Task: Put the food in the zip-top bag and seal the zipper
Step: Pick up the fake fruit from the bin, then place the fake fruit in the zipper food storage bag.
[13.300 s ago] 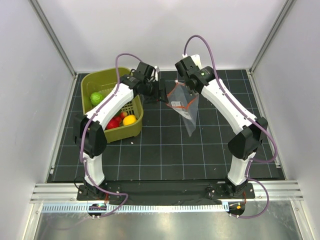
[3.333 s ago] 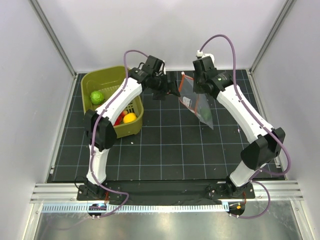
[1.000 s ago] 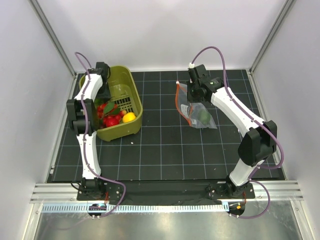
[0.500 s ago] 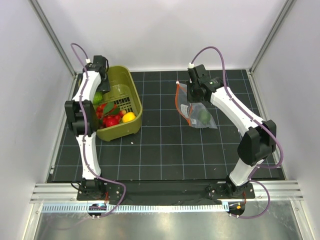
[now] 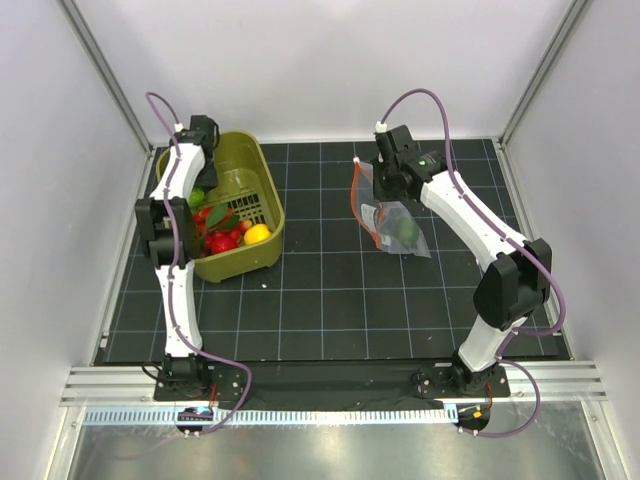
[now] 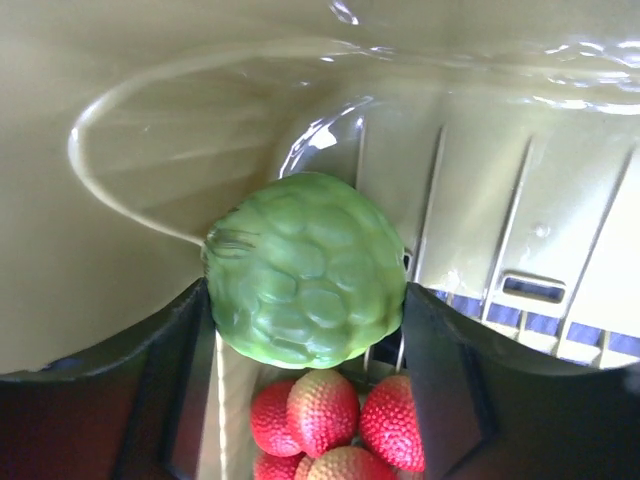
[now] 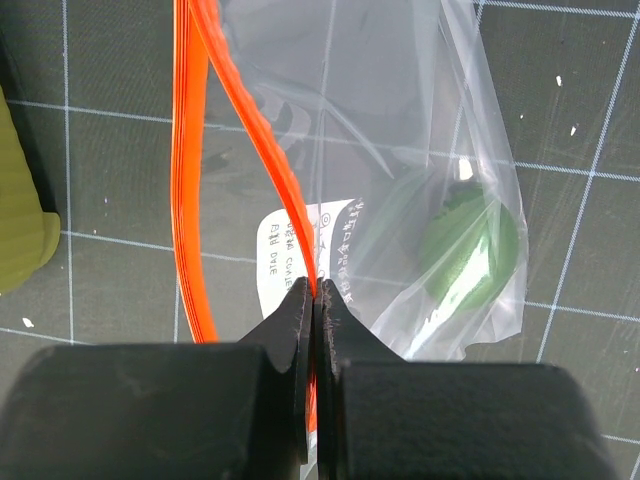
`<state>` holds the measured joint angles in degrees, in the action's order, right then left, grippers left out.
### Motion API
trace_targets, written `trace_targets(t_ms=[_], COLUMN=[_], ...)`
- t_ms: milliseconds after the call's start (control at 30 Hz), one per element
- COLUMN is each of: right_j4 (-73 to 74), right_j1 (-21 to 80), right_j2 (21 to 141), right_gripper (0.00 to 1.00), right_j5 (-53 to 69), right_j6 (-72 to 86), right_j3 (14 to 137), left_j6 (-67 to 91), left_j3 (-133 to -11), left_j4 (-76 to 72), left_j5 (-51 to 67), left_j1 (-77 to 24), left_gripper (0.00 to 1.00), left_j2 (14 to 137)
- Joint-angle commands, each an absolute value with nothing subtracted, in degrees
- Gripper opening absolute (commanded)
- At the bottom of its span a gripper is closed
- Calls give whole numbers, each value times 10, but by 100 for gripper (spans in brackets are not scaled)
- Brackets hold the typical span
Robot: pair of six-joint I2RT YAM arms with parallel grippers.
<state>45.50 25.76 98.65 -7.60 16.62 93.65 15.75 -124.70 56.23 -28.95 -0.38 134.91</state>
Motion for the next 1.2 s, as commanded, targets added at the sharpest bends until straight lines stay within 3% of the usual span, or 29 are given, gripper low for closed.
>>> trace_targets(t_ms=[0,200,800,1167], right_j4=[445,446,475,509], right_j1=[257,256,256,256], right_j2=[979,978,978,989], right_gripper=[1,1,1,1], right_j5=[-86,-84,-55,-39], right_j6=[160,161,195,226], right_j3=[954,954,1010,1051], left_j6=[151,178,364,486], left_j3=[-1241,-1212,-1138,-1089], left_j4=[539,526,365,188], left_j5=[-252,-160,237,351], left_j1=[-4,-17,-87,-218], left_gripper=[60,47,42,43], left_j2=[1283,1219,1040,1058])
